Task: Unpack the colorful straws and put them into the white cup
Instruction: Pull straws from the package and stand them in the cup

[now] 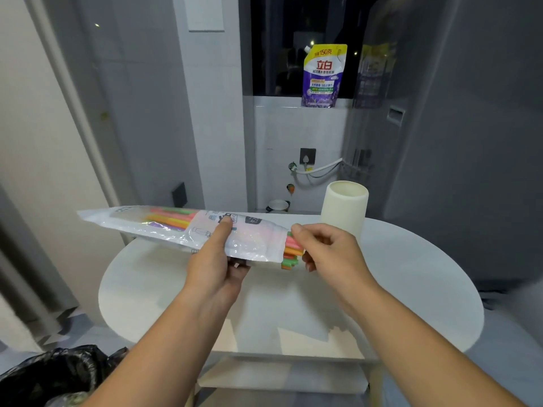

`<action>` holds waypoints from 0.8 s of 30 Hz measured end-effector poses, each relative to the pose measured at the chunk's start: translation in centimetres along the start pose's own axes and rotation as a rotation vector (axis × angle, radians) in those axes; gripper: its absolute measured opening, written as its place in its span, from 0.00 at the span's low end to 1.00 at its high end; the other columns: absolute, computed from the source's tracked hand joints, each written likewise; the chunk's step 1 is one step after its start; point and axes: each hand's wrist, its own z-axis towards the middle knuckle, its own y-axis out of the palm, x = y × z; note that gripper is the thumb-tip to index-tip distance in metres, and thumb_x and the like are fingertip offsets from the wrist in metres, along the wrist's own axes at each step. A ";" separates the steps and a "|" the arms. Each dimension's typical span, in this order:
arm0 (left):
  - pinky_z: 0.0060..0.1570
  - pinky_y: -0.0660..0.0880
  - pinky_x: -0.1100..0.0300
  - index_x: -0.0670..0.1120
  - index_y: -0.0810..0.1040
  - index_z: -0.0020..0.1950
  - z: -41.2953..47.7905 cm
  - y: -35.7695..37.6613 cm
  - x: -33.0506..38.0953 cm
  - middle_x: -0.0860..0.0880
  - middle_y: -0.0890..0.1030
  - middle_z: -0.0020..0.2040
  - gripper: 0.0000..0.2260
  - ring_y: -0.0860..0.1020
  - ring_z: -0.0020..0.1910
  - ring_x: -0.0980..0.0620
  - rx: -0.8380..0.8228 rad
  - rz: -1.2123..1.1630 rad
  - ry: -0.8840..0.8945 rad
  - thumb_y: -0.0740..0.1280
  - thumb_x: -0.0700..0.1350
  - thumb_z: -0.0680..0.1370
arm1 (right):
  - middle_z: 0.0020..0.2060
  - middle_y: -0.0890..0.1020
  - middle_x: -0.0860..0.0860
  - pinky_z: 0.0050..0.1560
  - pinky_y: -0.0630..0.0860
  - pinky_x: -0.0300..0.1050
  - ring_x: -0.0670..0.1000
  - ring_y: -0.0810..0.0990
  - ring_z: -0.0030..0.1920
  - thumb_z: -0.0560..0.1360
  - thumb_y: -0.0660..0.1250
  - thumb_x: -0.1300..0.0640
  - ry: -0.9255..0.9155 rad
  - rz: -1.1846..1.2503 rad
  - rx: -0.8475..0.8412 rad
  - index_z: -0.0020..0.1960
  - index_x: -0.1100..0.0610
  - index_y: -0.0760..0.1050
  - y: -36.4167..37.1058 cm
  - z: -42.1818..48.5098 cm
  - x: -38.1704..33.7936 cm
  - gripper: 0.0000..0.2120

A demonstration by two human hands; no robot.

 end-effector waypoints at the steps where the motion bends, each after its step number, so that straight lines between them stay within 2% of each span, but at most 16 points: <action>1: 0.56 0.82 0.48 0.47 0.81 0.61 -0.1 -0.1 0.0 0.47 0.88 0.52 0.12 0.86 0.47 0.49 -0.002 0.005 0.005 0.73 0.44 0.78 | 0.36 0.82 0.50 0.33 0.74 0.39 0.44 0.75 0.30 0.75 0.73 0.52 -0.010 -0.029 -0.021 0.47 0.56 0.85 -0.1 0.0 0.0 0.07; 3: 0.58 0.81 0.47 0.47 0.81 0.62 -0.1 -0.3 0.1 0.46 0.87 0.56 0.12 0.86 0.48 0.49 -0.007 0.009 0.012 0.73 0.44 0.78 | 0.39 0.83 0.53 0.33 0.76 0.38 0.44 0.76 0.30 0.75 0.74 0.56 -0.027 -0.090 -0.041 0.49 0.56 0.85 -0.2 0.0 -0.1 0.05; 6: 0.61 0.80 0.45 0.47 0.81 0.60 -0.3 -0.5 0.3 0.46 0.87 0.56 0.11 0.86 0.47 0.49 -0.001 -0.015 0.009 0.73 0.44 0.78 | 0.37 0.82 0.54 0.33 0.77 0.36 0.44 0.77 0.28 0.76 0.72 0.61 -0.025 -0.086 -0.039 0.48 0.59 0.84 -0.5 0.1 -0.6 0.03; 9: 0.52 0.83 0.50 0.48 0.81 0.58 -0.2 -0.6 0.7 0.48 0.88 0.49 0.09 0.87 0.41 0.52 0.016 -0.072 -0.011 0.74 0.43 0.78 | 0.37 0.82 0.56 0.33 0.79 0.37 0.45 0.79 0.28 0.76 0.72 0.63 -0.039 -0.030 0.013 0.47 0.60 0.84 -1.3 0.3 -1.1 0.02; 11: 0.49 0.83 0.52 0.47 0.80 0.57 -0.1 -0.7 1.1 0.49 0.88 0.44 0.08 0.87 0.41 0.52 0.030 -0.120 -0.033 0.73 0.42 0.78 | 0.36 0.81 0.57 0.33 0.79 0.38 0.45 0.79 0.28 0.77 0.71 0.62 -0.057 -0.012 0.072 0.46 0.60 0.83 -1.7 0.5 -1.3 0.03; 13: 0.53 0.82 0.50 0.47 0.80 0.57 -0.1 -0.8 1.2 0.49 0.88 0.43 0.08 0.86 0.44 0.51 0.043 -0.152 -0.048 0.73 0.42 0.78 | 0.35 0.79 0.56 0.31 0.78 0.37 0.44 0.77 0.27 0.78 0.70 0.59 -0.056 0.020 0.120 0.47 0.60 0.82 -1.8 0.5 -1.4 0.05; 15: 0.54 0.82 0.49 0.47 0.80 0.58 -0.1 -0.7 1.0 0.49 0.88 0.45 0.09 0.86 0.45 0.51 0.045 -0.161 -0.054 0.73 0.42 0.79 | 0.37 0.78 0.54 0.32 0.77 0.40 0.46 0.78 0.28 0.76 0.72 0.52 -0.024 0.048 0.108 0.51 0.58 0.80 -1.5 0.4 -1.3 0.10; 17: 0.50 0.83 0.51 0.47 0.80 0.58 -0.2 -0.6 0.8 0.49 0.89 0.44 0.08 0.87 0.43 0.51 0.034 -0.145 -0.054 0.73 0.42 0.79 | 0.38 0.80 0.53 0.33 0.77 0.41 0.47 0.79 0.29 0.75 0.73 0.50 0.013 0.033 0.052 0.54 0.57 0.80 -1.1 0.4 -1.0 0.12; 21: 0.51 0.82 0.51 0.47 0.80 0.56 -0.3 -0.3 0.7 0.50 0.88 0.40 0.07 0.86 0.40 0.52 0.027 -0.128 -0.041 0.72 0.42 0.79 | 0.31 0.80 0.53 0.33 0.76 0.38 0.46 0.78 0.28 0.76 0.72 0.58 0.026 0.065 0.023 0.49 0.59 0.82 -1.2 0.6 -0.9 0.04; 24: 0.45 0.83 0.52 0.48 0.80 0.56 -0.2 -0.5 1.2 0.50 0.88 0.39 0.07 0.87 0.40 0.52 0.036 -0.150 -0.023 0.72 0.42 0.79 | 0.30 0.80 0.54 0.33 0.77 0.38 0.47 0.78 0.29 0.76 0.73 0.61 0.039 0.157 0.053 0.47 0.60 0.83 -2.3 1.0 -1.3 0.02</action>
